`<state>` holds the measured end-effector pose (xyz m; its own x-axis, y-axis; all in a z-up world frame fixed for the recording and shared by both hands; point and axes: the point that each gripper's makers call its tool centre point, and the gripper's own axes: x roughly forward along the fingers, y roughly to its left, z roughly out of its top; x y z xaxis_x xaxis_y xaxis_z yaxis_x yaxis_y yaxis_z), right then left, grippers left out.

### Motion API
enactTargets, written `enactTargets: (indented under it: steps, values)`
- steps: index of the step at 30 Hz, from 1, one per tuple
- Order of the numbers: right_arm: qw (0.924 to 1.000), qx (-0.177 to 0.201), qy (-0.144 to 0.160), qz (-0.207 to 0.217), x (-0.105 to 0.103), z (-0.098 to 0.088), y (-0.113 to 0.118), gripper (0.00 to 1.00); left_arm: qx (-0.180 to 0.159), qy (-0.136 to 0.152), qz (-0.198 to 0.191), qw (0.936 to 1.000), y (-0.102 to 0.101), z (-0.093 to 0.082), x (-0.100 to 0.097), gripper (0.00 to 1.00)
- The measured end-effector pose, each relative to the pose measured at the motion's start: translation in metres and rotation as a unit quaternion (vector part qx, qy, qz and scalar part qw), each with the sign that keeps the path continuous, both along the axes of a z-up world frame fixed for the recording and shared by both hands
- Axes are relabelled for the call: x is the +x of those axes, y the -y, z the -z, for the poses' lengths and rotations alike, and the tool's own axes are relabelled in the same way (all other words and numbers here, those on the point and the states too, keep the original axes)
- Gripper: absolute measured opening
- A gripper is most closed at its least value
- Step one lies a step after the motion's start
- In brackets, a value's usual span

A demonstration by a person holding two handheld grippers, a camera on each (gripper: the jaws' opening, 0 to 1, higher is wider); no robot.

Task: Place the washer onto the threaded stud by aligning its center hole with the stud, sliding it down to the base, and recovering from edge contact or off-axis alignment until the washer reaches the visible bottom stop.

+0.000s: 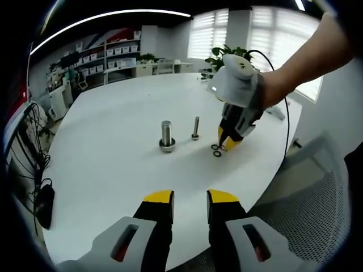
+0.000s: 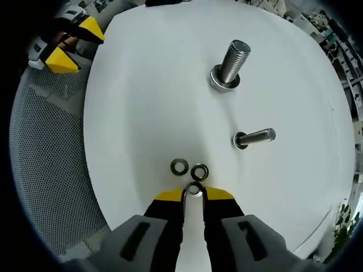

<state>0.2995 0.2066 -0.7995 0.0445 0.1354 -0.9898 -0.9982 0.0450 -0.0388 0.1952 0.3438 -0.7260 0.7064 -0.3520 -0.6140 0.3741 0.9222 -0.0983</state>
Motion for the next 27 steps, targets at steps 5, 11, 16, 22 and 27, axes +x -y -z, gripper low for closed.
enactTargets:
  steps: [5,11,16,22,27]
  values:
    - [0.9997,0.009,-0.001,0.024,-0.003,0.000,0.001,0.14,0.001,0.001,-0.001,1.0000,-0.001,0.000,0.000,0.21]
    - [0.9985,0.024,-0.004,0.049,0.003,-0.011,0.002,0.14,0.003,0.001,0.000,1.0000,-0.001,0.000,0.000,0.21]
    - [0.9978,0.043,0.008,0.049,0.014,-0.029,-0.008,0.14,0.002,0.001,-0.002,1.0000,-0.001,0.000,0.000,0.21]
    - [0.9969,0.062,0.017,0.044,0.020,-0.041,-0.021,0.14,0.005,0.000,0.001,1.0000,0.000,0.000,-0.001,0.21]
    - [0.9960,0.076,0.022,0.041,0.024,-0.053,-0.031,0.14,0.005,0.001,-0.002,1.0000,-0.001,0.001,0.000,0.21]
